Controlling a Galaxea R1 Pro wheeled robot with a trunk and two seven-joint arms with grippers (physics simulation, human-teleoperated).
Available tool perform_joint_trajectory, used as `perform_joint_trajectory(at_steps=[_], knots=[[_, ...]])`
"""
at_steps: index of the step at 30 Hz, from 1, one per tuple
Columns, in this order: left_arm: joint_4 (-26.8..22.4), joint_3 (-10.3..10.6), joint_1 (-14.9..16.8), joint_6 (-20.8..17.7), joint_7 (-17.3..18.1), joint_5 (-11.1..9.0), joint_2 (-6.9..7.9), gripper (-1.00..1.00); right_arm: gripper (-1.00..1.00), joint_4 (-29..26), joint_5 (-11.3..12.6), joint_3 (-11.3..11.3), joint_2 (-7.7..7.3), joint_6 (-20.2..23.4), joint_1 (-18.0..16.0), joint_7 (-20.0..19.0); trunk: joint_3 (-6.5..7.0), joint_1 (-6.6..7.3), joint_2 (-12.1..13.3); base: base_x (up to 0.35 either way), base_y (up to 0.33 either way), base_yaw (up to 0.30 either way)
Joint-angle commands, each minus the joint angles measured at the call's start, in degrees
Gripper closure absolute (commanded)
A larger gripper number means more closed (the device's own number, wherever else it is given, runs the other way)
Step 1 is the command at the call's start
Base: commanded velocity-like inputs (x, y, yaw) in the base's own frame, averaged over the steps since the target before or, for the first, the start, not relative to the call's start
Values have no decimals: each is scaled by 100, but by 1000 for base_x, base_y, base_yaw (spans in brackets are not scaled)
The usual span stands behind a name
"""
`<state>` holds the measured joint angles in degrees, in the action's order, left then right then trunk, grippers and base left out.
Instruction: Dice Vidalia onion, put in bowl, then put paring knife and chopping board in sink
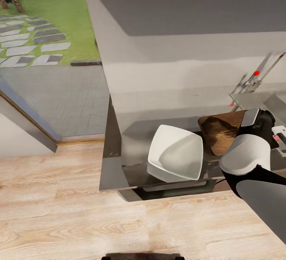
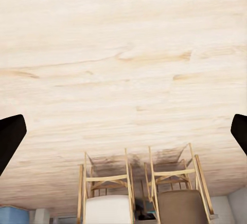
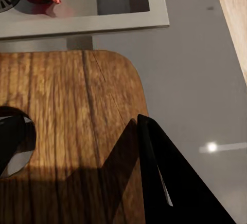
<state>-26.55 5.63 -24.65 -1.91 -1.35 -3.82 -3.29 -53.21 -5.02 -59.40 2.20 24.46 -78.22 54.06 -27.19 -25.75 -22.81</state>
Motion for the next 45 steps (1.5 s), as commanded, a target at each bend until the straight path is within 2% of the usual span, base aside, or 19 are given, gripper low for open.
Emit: perform_joint_trajectory(at_steps=[1, 8, 24, 28, 33, 45], knots=[[-18, 26, -5, -20, -14, -40, 4, -100, 100, -6, -52, -19, 4, 50, -9, -4, -18, -3, -11, 0, 0, 0], [-19, 26, -5, -20, -14, -40, 4, -100, 100, -5, -52, -19, 12, 45, -9, -9, -72, -3, -11, 0, 0, 0], [-17, 26, -5, -20, -14, -46, 4, -100, 100, -5, -52, -12, 20, 36, -3, -11, -77, -3, -11, 0, 0, 0], [-23, 26, -5, -20, -14, -41, 4, -100, 100, 2, -52, -10, 15, 33, 191, -27, -77, -3, -11, 0, 0, 0], [-26, 26, -5, -20, -14, -40, 4, -100, 100, 12, -44, -10, 21, 30, 240, -41, -80, -3, -11, 0, 0, 0], [-17, 26, -5, -20, -14, -48, 4, -100, 100, 21, -42, -10, 10, 33, 245, -52, -177, -3, -11, 0, 0, 0]])
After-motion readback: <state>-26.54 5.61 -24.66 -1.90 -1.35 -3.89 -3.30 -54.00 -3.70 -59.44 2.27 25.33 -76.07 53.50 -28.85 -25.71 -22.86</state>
